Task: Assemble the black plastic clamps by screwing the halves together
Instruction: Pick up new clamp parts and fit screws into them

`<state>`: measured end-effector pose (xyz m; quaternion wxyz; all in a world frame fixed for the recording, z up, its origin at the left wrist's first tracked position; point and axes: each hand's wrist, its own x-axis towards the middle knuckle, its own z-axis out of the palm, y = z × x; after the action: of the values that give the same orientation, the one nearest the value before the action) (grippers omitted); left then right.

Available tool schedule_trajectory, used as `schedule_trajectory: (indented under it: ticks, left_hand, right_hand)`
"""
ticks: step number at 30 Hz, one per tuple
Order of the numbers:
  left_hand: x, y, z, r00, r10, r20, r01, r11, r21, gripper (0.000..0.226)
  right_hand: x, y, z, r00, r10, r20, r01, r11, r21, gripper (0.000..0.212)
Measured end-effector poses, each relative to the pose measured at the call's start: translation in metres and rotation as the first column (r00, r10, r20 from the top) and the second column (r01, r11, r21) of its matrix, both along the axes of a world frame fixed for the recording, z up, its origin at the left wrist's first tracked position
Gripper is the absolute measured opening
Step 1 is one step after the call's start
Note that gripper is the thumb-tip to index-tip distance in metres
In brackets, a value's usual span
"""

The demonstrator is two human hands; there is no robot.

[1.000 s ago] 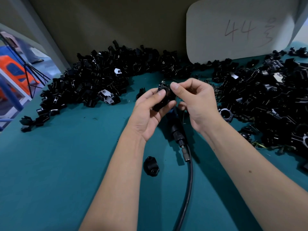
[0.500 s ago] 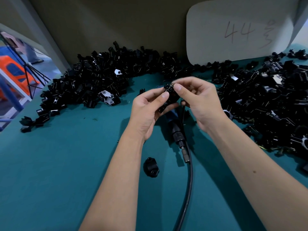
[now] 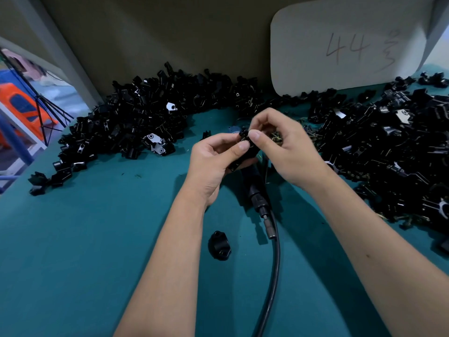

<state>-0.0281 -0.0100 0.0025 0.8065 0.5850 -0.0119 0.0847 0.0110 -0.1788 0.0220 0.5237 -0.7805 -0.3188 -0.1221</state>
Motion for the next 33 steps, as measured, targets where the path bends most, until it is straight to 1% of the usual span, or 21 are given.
schedule_trajectory:
  ticks: [2, 4, 7, 9, 11, 13, 14, 16, 17, 18, 20, 22, 25, 29, 31, 33]
  left_hand:
    - [0.0, 0.002, 0.0, 0.999, 0.035, 0.004, -0.035, 0.997, 0.067, 0.036]
    - [0.0, 0.004, 0.001, 0.998, 0.051, 0.022, -0.053, 0.992, 0.114, 0.034]
    - [-0.001, 0.003, 0.003, 0.999, 0.033, 0.039, -0.04, 0.984, 0.173, 0.035]
    - [0.0, 0.002, 0.003, 0.998, 0.033, 0.044, -0.041, 0.979, 0.2, 0.039]
    - [0.0, 0.001, 0.002, 0.999, 0.036, 0.031, -0.041, 0.981, 0.188, 0.042]
    - [-0.001, -0.001, 0.002, 0.999, 0.037, 0.004, -0.037, 0.988, 0.153, 0.044]
    - [-0.001, -0.002, 0.002, 0.999, 0.042, -0.007, -0.041, 0.991, 0.125, 0.04]
    - [-0.001, -0.001, 0.003, 0.998, 0.051, -0.032, -0.05, 0.998, 0.023, 0.021]
    - [-0.001, 0.0, 0.004, 0.998, 0.046, -0.039, -0.048, 0.998, -0.039, 0.016]
    - [-0.001, 0.001, 0.005, 0.999, 0.037, -0.039, -0.041, 0.995, -0.093, 0.016]
    - [-0.002, 0.003, 0.007, 0.999, 0.023, -0.039, -0.028, 0.988, -0.149, 0.014]
    - [-0.002, 0.003, 0.006, 0.999, 0.01, -0.044, -0.017, 0.985, -0.17, 0.004]
    - [-0.003, -0.001, 0.007, 0.998, -0.018, -0.057, 0.007, 0.981, -0.194, 0.009]
    - [-0.003, -0.008, 0.007, 0.996, -0.052, -0.071, 0.028, 0.951, -0.308, 0.019]
    - [-0.002, -0.012, 0.006, 0.997, -0.018, -0.08, -0.008, 0.947, -0.321, 0.016]
    - [-0.002, -0.017, 0.007, 0.994, 0.056, -0.089, -0.08, 0.955, -0.286, 0.013]
  right_hand:
    - [0.0, 0.002, -0.002, 0.998, 0.009, 0.061, -0.002, 0.993, -0.114, 0.008]
    - [0.001, 0.003, -0.003, 0.996, -0.007, 0.083, 0.021, 0.986, -0.165, 0.014]
    - [0.002, 0.004, -0.004, 0.994, -0.041, 0.099, 0.057, 0.985, -0.162, 0.026]
    - [0.001, 0.006, -0.004, 0.991, -0.079, 0.11, 0.093, 0.987, -0.132, 0.033]
    - [-0.001, 0.01, -0.006, 0.98, -0.158, 0.121, 0.171, 0.98, -0.101, 0.04]
    - [-0.003, 0.013, -0.007, 0.958, -0.243, 0.154, 0.261, 0.958, -0.116, 0.051]
    - [-0.004, 0.013, -0.008, 0.946, -0.273, 0.177, 0.296, 0.947, -0.124, 0.055]
    - [-0.003, 0.01, -0.008, 0.938, -0.288, 0.191, 0.312, 0.943, -0.112, 0.049]
    - [-0.003, 0.008, -0.008, 0.949, -0.26, 0.18, 0.282, 0.953, -0.112, 0.044]
    - [-0.002, 0.007, -0.008, 0.963, -0.211, 0.166, 0.232, 0.965, -0.121, 0.038]
    - [-0.002, 0.007, -0.01, 0.982, -0.113, 0.15, 0.133, 0.983, -0.13, 0.029]
    - [-0.002, 0.01, -0.01, 0.985, -0.09, 0.145, 0.104, 0.99, -0.094, 0.022]
    - [-0.001, 0.014, -0.008, 0.983, -0.111, 0.145, 0.121, 0.991, -0.062, 0.02]
    - [-0.004, 0.014, -0.009, 0.985, -0.112, 0.128, 0.126, 0.986, -0.108, 0.021]
    - [-0.006, 0.015, -0.008, 0.986, -0.112, 0.12, 0.128, 0.983, -0.131, 0.024]
    - [-0.007, 0.016, -0.006, 0.989, -0.105, 0.107, 0.118, 0.984, -0.13, 0.025]
